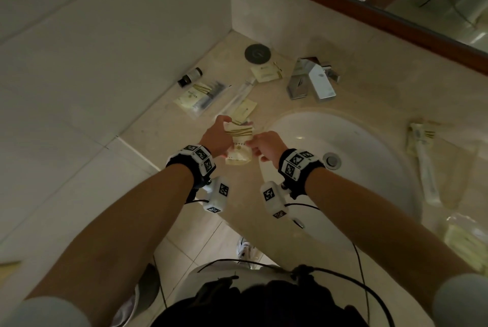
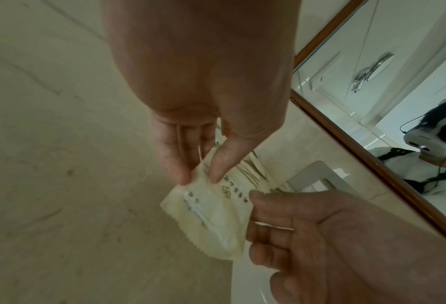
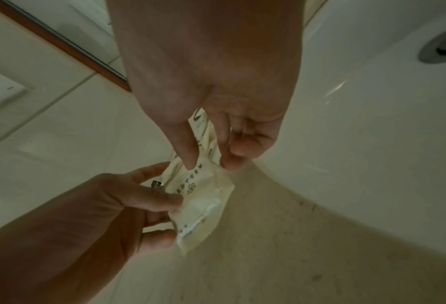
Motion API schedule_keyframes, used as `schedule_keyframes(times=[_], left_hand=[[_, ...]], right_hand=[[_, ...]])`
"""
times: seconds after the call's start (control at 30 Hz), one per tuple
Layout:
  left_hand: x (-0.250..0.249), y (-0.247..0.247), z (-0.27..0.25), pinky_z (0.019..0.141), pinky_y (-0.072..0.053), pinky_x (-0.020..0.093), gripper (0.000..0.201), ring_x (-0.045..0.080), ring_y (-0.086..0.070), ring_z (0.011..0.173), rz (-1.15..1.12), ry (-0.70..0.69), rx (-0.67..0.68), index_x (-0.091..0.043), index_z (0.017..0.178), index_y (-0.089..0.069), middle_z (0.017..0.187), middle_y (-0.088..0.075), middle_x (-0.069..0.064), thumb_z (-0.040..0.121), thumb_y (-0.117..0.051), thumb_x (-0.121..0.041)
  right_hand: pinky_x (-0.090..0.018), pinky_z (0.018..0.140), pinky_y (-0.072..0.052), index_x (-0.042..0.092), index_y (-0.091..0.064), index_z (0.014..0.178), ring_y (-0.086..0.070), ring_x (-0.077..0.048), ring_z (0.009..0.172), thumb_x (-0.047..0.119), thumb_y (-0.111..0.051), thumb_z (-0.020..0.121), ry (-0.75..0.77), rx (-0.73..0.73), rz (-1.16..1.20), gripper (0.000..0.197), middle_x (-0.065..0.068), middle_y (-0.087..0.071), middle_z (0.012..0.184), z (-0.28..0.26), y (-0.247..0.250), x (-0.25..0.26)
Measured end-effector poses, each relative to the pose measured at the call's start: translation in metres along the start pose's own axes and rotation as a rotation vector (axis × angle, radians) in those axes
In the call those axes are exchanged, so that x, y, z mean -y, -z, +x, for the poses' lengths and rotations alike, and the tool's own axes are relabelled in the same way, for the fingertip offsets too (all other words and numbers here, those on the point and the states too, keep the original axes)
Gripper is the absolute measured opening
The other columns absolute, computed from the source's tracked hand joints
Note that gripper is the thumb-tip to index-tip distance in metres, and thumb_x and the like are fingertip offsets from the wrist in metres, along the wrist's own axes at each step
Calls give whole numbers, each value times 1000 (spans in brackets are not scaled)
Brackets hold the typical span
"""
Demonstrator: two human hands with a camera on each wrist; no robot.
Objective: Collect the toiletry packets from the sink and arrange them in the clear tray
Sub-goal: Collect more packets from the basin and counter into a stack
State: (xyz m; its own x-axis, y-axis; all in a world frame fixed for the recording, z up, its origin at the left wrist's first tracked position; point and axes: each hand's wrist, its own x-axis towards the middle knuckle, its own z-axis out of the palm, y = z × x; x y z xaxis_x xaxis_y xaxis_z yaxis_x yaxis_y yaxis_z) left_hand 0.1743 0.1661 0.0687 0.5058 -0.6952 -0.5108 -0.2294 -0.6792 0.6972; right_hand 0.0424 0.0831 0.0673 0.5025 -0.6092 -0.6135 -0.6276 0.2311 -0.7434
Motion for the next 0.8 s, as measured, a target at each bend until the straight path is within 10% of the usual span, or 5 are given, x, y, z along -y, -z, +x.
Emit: schedule_keyframes(times=[0.33, 0.5, 0.8], left_hand=[[-27, 2, 15, 57, -50, 30, 51, 26, -61, 94, -242, 19, -71, -14, 130, -46, 111, -60, 8, 83, -66, -11], [-33, -1, 32, 81, -56, 47, 26, 33, -67, 94, -115, -62, -96, -3, 100, -69, 98, -71, 14, 79, -67, -20], [-20, 18, 53, 64, -38, 29, 25, 22, -48, 69, -23, 10, -256, -13, 62, -47, 66, -50, 2, 82, -61, -18]], right_hand=[[-23, 45, -29, 4, -61, 79, -41, -14, 50, 8, -63, 86, 63, -36, 22, 9, -6, -51, 62, 10, 20, 13], [-24, 46, -29, 5, -62, 78, -43, -14, 50, 10, -63, 86, 74, -27, 48, 10, -6, -54, 62, 22, 29, 19], [-26, 49, -34, 8, -57, 63, -48, -17, 50, 7, -55, 86, 47, -63, 18, 23, -8, -56, 61, 50, 27, 37]])
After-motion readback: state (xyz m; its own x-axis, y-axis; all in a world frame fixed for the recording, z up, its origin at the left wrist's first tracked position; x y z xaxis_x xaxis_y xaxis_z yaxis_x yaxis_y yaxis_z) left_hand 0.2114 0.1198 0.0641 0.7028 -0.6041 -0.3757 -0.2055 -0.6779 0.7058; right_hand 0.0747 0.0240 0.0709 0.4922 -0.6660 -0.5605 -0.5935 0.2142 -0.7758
